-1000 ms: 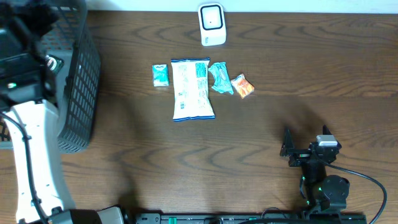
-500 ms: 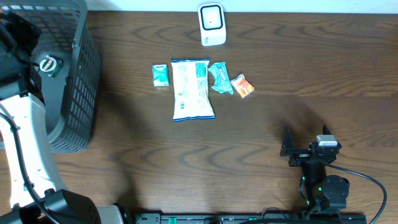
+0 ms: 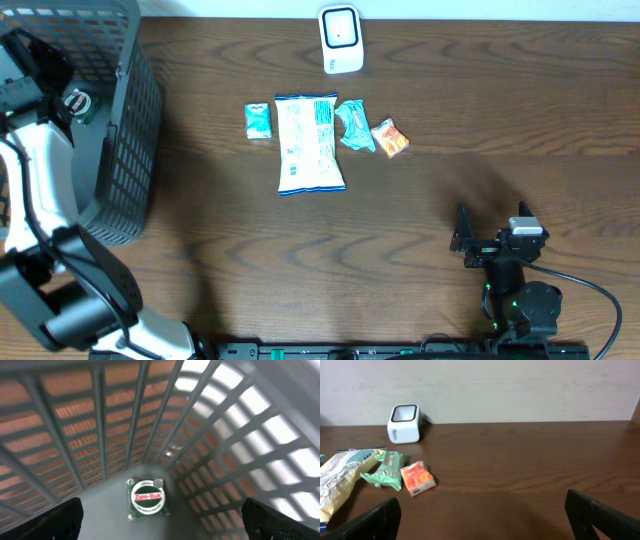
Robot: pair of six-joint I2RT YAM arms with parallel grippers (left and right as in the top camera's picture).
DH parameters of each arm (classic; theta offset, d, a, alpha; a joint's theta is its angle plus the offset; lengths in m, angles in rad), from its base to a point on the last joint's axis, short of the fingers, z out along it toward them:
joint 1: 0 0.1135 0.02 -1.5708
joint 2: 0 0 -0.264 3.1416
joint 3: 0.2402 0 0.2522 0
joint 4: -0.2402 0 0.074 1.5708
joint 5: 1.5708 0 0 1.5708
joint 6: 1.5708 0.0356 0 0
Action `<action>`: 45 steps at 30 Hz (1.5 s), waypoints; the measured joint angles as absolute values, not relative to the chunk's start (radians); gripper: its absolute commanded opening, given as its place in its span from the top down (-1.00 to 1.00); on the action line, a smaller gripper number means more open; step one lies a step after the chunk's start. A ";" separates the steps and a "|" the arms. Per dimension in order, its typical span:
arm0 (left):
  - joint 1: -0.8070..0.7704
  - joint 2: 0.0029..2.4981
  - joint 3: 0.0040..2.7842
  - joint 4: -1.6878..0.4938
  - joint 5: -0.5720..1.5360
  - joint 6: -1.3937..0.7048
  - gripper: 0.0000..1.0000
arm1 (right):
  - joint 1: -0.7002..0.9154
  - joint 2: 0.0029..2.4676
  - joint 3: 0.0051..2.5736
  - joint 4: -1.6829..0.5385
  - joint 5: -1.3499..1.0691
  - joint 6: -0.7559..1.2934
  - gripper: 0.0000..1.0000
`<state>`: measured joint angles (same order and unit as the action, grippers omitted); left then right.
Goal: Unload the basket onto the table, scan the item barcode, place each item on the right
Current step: 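Reach into the basket and grasp the green Zam-Buk tin, left gripper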
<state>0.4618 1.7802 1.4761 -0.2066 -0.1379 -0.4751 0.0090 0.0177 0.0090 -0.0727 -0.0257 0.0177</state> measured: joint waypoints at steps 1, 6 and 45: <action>0.463 1.805 1.476 -0.198 -0.137 -0.475 -0.99 | 0.009 0.018 0.009 -0.073 -0.026 0.018 -0.99; 0.464 1.917 1.476 -0.155 -0.137 -0.475 -0.99 | 0.009 0.018 0.009 -0.073 -0.026 0.018 -0.98; 0.410 2.221 1.476 0.057 -0.319 -0.406 -0.08 | 0.009 0.018 0.009 -0.073 -0.026 0.018 -0.99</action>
<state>0.4095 2.2211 1.4761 0.0574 -0.3191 -0.4065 0.0090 0.0177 0.0090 -0.0727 -0.0257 0.0177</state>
